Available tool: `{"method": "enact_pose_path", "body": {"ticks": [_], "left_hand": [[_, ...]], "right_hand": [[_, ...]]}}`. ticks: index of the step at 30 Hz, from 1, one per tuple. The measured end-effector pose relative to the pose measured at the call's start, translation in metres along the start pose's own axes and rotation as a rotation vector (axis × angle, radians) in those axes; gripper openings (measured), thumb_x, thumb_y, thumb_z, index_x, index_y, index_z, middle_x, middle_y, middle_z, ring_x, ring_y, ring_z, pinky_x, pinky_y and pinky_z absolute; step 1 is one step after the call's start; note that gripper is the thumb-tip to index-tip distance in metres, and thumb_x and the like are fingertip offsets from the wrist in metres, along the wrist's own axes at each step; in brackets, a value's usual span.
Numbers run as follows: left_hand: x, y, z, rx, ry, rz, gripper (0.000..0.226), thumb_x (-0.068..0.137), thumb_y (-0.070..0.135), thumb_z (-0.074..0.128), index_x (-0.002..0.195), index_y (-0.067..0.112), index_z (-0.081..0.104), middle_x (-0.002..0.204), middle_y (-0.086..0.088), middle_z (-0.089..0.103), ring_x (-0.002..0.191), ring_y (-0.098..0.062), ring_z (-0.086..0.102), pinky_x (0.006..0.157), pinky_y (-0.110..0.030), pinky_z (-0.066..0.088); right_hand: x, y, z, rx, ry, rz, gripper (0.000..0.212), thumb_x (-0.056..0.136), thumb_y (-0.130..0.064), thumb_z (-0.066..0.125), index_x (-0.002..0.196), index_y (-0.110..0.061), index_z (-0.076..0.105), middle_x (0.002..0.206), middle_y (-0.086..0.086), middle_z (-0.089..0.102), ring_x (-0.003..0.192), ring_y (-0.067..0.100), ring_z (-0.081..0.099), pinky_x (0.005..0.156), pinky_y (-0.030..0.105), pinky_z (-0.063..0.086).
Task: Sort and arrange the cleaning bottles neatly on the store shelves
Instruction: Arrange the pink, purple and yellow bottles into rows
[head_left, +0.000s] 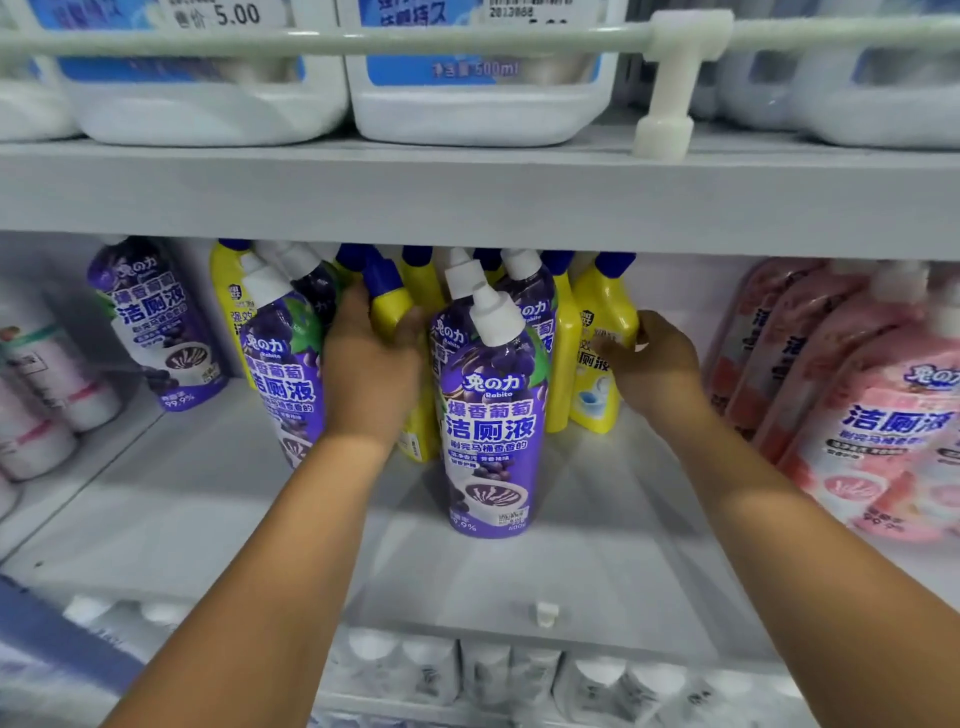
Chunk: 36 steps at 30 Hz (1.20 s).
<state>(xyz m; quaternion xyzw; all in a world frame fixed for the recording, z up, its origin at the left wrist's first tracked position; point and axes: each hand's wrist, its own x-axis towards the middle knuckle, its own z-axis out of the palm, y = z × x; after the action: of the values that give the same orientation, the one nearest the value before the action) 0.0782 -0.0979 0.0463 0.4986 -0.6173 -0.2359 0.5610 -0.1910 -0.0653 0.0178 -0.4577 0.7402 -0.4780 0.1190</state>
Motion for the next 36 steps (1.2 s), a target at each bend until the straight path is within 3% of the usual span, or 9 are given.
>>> {"method": "enact_pose_path", "body": {"ticks": [9, 13, 17, 20, 23, 26, 30, 33, 36], "left_hand": [[-0.064, 0.013, -0.038, -0.258, -0.006, 0.001, 0.041, 0.096, 0.016, 0.067, 0.136, 0.021, 0.059, 0.115, 0.006, 0.073, 0.11, -0.012, 0.068, 0.094, -0.028, 0.052], [-0.072, 0.017, -0.07, -0.235, -0.187, -0.05, 0.037, 0.099, 0.007, 0.06, 0.134, 0.019, 0.06, 0.113, 0.006, 0.074, 0.105, -0.009, 0.069, 0.087, -0.015, 0.05], [-0.068, 0.014, -0.086, -0.289, -0.277, -0.063, 0.043, 0.094, 0.02, 0.059, 0.137, 0.02, 0.057, 0.12, 0.004, 0.073, 0.11, -0.01, 0.068, 0.092, -0.016, 0.051], [-0.077, 0.012, -0.084, -0.283, -0.245, -0.075, 0.041, 0.093, 0.031, 0.068, 0.132, 0.027, 0.058, 0.111, 0.014, 0.074, 0.101, -0.003, 0.068, 0.084, -0.012, 0.051], [-0.093, 0.004, -0.075, -0.173, -0.168, -0.124, 0.046, 0.083, 0.038, 0.075, 0.127, 0.036, 0.059, 0.107, 0.013, 0.072, 0.096, -0.002, 0.067, 0.078, -0.012, 0.051], [-0.11, -0.006, -0.064, -0.051, -0.104, -0.179, 0.061, 0.081, 0.026, 0.085, 0.13, 0.038, 0.051, 0.111, 0.013, 0.069, 0.099, 0.0, 0.066, 0.079, -0.016, 0.051], [-0.124, -0.01, -0.055, 0.022, 0.009, -0.276, 0.053, 0.079, 0.026, 0.085, 0.118, 0.028, 0.049, 0.102, 0.02, 0.062, 0.084, 0.015, 0.063, 0.068, -0.012, 0.051], [-0.126, -0.01, -0.053, 0.083, 0.007, -0.275, 0.042, 0.081, 0.021, 0.083, 0.11, 0.022, 0.052, 0.091, 0.016, 0.067, 0.074, 0.019, 0.062, 0.058, -0.005, 0.048], [-0.134, -0.014, -0.05, 0.038, -0.015, -0.296, 0.033, 0.085, 0.011, 0.079, 0.102, 0.026, 0.055, 0.09, 0.017, 0.074, 0.079, 0.005, 0.07, 0.068, -0.016, 0.056]], "right_hand": [[-0.076, 0.005, -0.055, 0.015, -0.016, -0.084, 0.007, 0.09, -0.026, 0.074, 0.089, -0.027, 0.067, 0.078, -0.014, 0.068, 0.07, -0.011, 0.061, 0.06, 0.008, 0.041], [-0.122, 0.009, -0.076, 0.045, -0.056, -0.022, 0.011, 0.088, -0.028, 0.077, 0.098, -0.028, 0.071, 0.094, -0.006, 0.076, 0.086, 0.006, 0.07, 0.078, 0.024, 0.053], [-0.159, 0.002, -0.078, -0.006, 0.016, -0.092, 0.024, 0.083, -0.024, 0.08, 0.102, -0.027, 0.067, 0.094, -0.012, 0.072, 0.084, -0.01, 0.064, 0.065, 0.002, 0.044], [-0.165, 0.002, -0.075, 0.012, -0.023, -0.095, 0.042, 0.072, -0.053, 0.074, 0.106, -0.031, 0.062, 0.094, -0.01, 0.07, 0.084, -0.002, 0.065, 0.063, 0.007, 0.048], [-0.159, 0.012, -0.074, -0.013, -0.096, -0.101, 0.05, 0.066, -0.065, 0.067, 0.105, -0.034, 0.06, 0.094, -0.009, 0.07, 0.08, 0.002, 0.065, 0.065, 0.021, 0.052], [-0.156, 0.017, -0.073, -0.024, -0.196, -0.12, 0.058, 0.06, -0.068, 0.071, 0.108, -0.038, 0.059, 0.104, -0.005, 0.064, 0.083, 0.002, 0.065, 0.065, 0.016, 0.05], [-0.147, 0.032, -0.079, 0.117, -0.534, -0.086, 0.082, 0.054, -0.061, 0.086, 0.129, -0.047, 0.053, 0.124, -0.005, 0.06, 0.086, 0.013, 0.07, 0.075, 0.029, 0.059], [-0.127, 0.046, -0.085, 0.245, -0.684, -0.08, 0.086, 0.059, -0.058, 0.089, 0.135, -0.051, 0.049, 0.133, -0.011, 0.06, 0.108, 0.014, 0.068, 0.086, 0.038, 0.059], [-0.107, 0.053, -0.079, 0.387, -0.84, -0.114, 0.074, 0.078, -0.034, 0.079, 0.144, -0.032, 0.046, 0.143, -0.01, 0.059, 0.131, 0.011, 0.056, 0.106, 0.037, 0.049]]}}
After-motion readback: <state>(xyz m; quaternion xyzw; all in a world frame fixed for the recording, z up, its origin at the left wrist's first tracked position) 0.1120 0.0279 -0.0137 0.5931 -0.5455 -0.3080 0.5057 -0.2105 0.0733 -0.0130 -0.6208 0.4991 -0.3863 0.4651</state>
